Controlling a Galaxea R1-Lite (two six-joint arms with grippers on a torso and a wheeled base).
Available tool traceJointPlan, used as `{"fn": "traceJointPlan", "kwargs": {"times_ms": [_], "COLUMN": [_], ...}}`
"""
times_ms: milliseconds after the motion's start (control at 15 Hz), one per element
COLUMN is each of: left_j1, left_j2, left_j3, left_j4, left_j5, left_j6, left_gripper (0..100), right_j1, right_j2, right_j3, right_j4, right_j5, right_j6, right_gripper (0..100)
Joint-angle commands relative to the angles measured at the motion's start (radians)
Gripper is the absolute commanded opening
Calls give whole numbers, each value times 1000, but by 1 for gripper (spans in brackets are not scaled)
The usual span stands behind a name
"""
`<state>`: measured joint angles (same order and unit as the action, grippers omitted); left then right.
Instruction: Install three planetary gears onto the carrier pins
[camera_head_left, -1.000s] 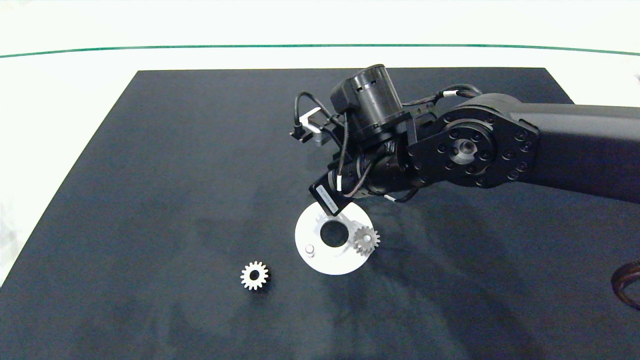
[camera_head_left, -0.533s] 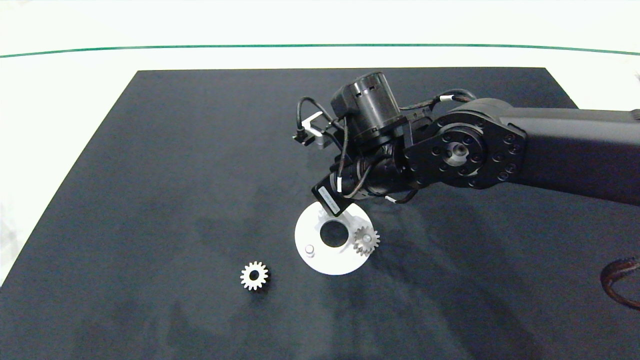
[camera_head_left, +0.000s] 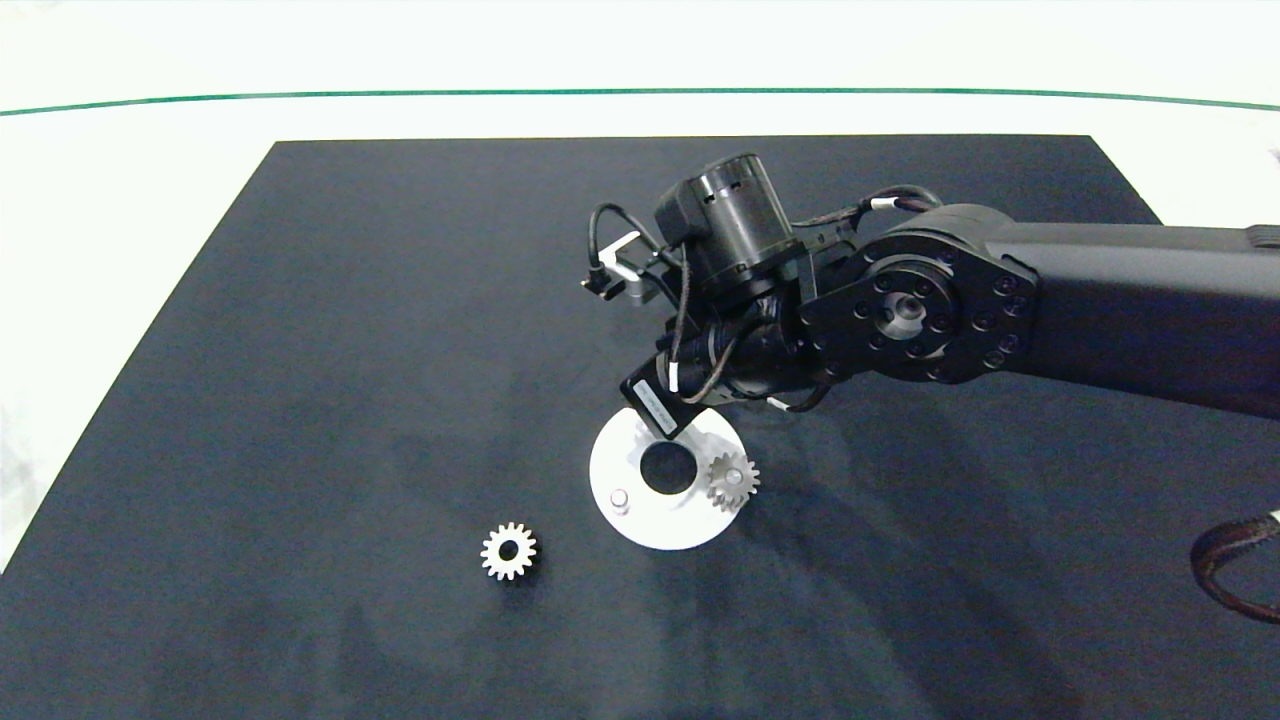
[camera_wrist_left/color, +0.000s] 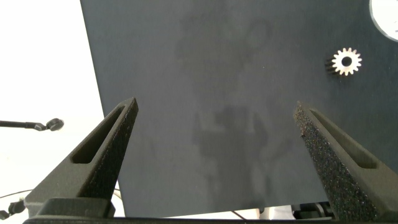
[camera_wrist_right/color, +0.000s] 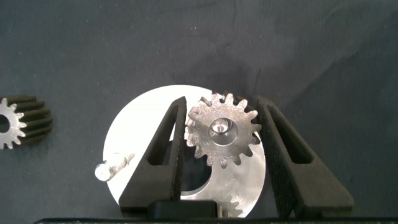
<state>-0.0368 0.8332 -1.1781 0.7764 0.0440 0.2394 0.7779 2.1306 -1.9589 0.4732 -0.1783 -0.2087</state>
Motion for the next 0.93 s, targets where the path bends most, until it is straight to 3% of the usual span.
{"fn": "traceJointPlan", "kwargs": {"times_ms": [67, 933], "left_j1": [2, 3], "left_j2": [0, 0], "left_j3": [0, 0], "left_j4": [4, 4], "left_j5": [0, 0], "left_j6": [1, 1], "left_gripper": [100, 100], "right_j1": [1, 0], "right_j2": [0, 9], "right_j3": [2, 11], "right_j4": [2, 1], "right_j5": [-1, -1], "right_j6": [-1, 5], "right_gripper": [4, 4]}}
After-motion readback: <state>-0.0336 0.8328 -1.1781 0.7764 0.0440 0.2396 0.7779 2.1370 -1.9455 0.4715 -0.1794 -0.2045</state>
